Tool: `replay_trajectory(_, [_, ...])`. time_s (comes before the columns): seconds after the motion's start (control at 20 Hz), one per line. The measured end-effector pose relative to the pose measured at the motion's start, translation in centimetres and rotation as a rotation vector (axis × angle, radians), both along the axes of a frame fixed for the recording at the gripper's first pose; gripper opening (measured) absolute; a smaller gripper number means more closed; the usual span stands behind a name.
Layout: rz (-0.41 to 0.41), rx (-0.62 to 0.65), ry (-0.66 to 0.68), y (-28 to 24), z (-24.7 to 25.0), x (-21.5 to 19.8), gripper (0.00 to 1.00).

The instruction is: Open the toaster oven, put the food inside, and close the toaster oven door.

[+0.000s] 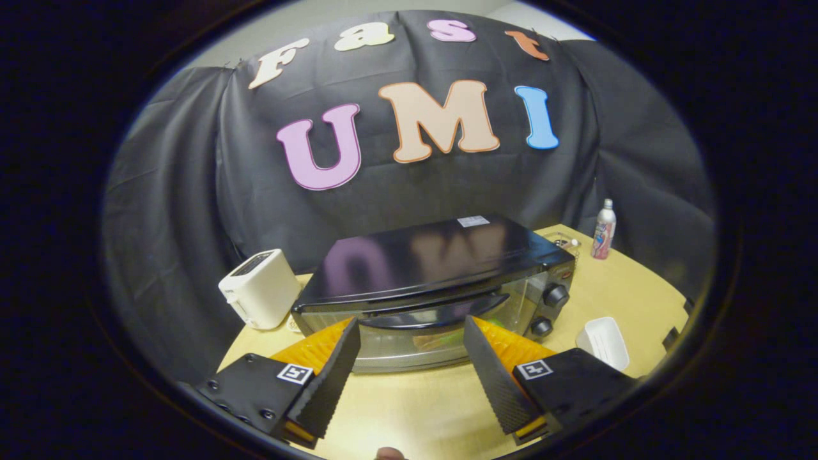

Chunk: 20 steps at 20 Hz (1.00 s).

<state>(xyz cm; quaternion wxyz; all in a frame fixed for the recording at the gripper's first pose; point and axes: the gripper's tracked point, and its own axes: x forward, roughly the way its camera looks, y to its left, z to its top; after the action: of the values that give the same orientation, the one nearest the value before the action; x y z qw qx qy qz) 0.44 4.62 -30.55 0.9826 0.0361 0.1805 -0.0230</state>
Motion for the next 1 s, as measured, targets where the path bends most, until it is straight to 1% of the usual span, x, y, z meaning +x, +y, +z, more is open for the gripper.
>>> replay_trajectory(0.15, [0.008, -0.015, -0.021, -0.2, 1.7, 0.0, 0.99])
replay_trajectory(0.25, [0.011, -0.027, -0.056, -0.4, 4.1, 0.0, 0.99])
replay_trajectory(0.45, [0.021, -0.067, -0.158, -0.8, 11.1, 0.0, 0.99])
replay_trajectory(0.65, [0.041, -0.064, -0.267, -0.4, 19.0, 0.6, 0.99])
replay_trajectory(0.75, [0.035, -0.078, -0.323, -0.5, 22.7, 0.6, 0.99])
replay_trajectory(0.85, [0.041, -0.101, -0.363, -0.3, 25.6, 0.6, 0.99])
replay_trajectory(1.0, [0.065, -0.124, -0.395, 0.7, 28.7, 0.6, 0.99])
